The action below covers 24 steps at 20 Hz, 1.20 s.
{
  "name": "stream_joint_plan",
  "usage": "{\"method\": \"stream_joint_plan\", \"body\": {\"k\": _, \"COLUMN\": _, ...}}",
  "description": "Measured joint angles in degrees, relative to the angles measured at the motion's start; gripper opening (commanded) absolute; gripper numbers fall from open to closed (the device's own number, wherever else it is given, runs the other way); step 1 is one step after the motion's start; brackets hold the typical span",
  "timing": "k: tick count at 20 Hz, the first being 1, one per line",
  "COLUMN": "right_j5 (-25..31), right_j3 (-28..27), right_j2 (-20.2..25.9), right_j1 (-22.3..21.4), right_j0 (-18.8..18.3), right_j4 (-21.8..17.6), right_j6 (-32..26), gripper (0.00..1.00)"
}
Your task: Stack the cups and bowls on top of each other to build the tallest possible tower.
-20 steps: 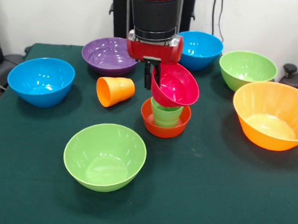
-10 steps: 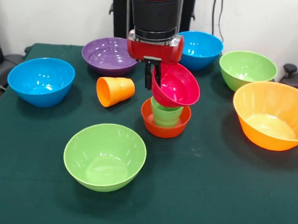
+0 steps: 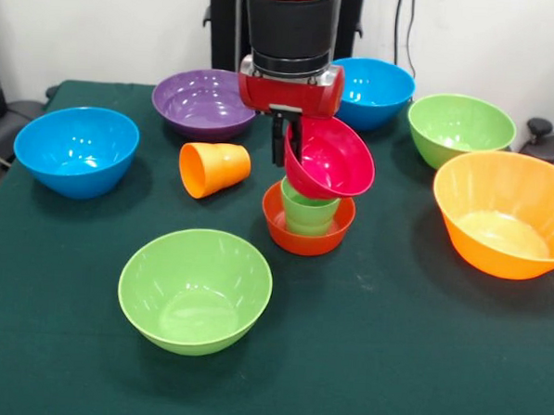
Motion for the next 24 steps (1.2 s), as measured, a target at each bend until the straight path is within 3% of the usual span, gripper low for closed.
{"method": "stream_joint_plan", "body": {"k": 11, "right_j5": 0.0, "right_j3": 0.0, "right_j2": 0.0, "right_j1": 0.0, "right_j0": 0.17, "right_j4": 0.06, "right_j6": 0.0, "gripper": 0.0}}
{"method": "stream_joint_plan", "body": {"k": 12, "right_j5": -0.04, "right_j3": 0.0, "right_j2": 0.0, "right_j1": -0.01, "right_j0": 0.17, "right_j4": 0.06, "right_j6": 0.0, "gripper": 1.0}}
{"method": "stream_joint_plan", "body": {"k": 24, "right_j5": -1.84, "right_j3": -0.22, "right_j2": 0.28, "right_j1": 0.93, "right_j0": -0.11, "right_j4": 0.05, "right_j6": 0.0, "gripper": 1.0}}
